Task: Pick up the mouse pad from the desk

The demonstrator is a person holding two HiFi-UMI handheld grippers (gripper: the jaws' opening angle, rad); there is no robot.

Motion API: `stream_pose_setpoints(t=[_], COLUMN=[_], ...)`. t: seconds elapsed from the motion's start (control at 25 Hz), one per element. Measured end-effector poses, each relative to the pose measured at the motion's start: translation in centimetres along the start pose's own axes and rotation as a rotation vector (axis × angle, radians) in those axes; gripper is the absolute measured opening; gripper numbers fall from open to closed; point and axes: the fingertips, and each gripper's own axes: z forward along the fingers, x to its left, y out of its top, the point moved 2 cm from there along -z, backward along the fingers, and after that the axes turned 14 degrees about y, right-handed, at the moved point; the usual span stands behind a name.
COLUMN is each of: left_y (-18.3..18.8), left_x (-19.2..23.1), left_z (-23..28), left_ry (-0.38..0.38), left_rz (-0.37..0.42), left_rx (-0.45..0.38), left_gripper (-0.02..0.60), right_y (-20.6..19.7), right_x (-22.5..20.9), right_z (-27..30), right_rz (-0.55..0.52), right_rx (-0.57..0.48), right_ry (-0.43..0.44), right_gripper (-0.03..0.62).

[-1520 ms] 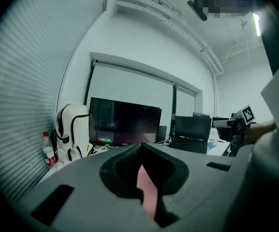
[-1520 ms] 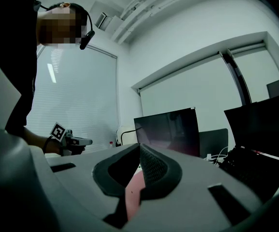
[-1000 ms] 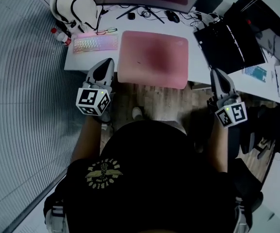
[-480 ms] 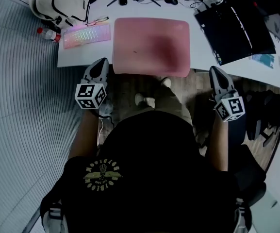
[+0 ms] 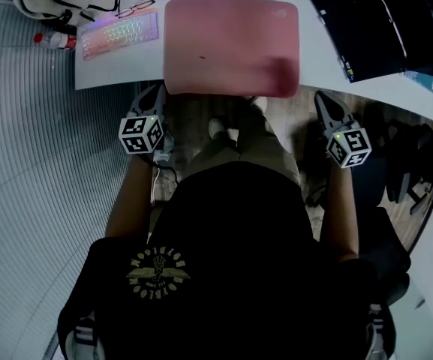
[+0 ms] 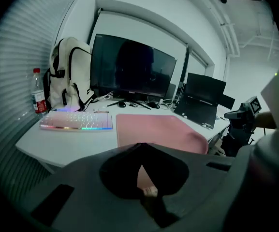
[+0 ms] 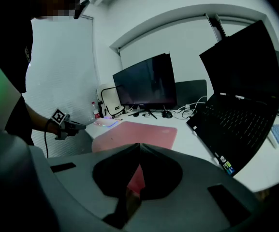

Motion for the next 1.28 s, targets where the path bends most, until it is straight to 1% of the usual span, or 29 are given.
stream_pose_setpoints(t=[0.16,0.32,0.4,0.52,0.6,0.76,0.88,0.96,1.08,1.28], left_y=[-4.3,-7.2,-8.0,-9.0,-9.6,-10.6,-10.5,-10.5,-10.8,-11.4], left_x=[0.7,1.4,1.5,1.2,0.9,0.4,0.3,0.3,0.3,0.3], left_z=[1.7,2.9,3.5,4.0,4.4,5.5,6.3,6.8,7.6,9.1], left_ry=[0.01,0.015,0.002,-0.034,-0.069,-0.119,-0.133,-0.138,-0.141,-0.154], left_rz=[0.018,0.019,0.008,0.002,0.002,-0.003,-0.036,-0.066,-0.086,-0.084], left_rx=[0.088,0.149,0.167,0.193,0.217,0.259,0.261,0.262,0.28,0.315], left_gripper=[0.006,0.006,0.006,0.014,0.043,0.147,0.23,0.287,0.331,0.356], right_y=[-2.6,-4.8,-5.7,-7.5,-9.1,-12.0,-13.7,-14.7,-15.6,-16.3], right_x=[-0.6,-0.9,-1.3,-2.0,-2.5,-3.3,-3.7,-3.9,-4.5,-5.6], right_z=[0.8,1.9,2.3,2.6,3.0,4.0,5.2,5.8,6.7,8.3], right_rz=[0.038,0.057,0.066,0.09,0.118,0.187,0.245,0.275,0.306,0.334], right_rx=[0.049,0.094,0.109,0.139,0.161,0.212,0.241,0.265,0.278,0.279], right_ry=[0.011,0.017,0.011,0.005,0.017,0.039,0.066,0.087,0.106,0.122], right_gripper=[0.002,0.005,0.014,0.044,0.07,0.147,0.229,0.259,0.276,0.278])
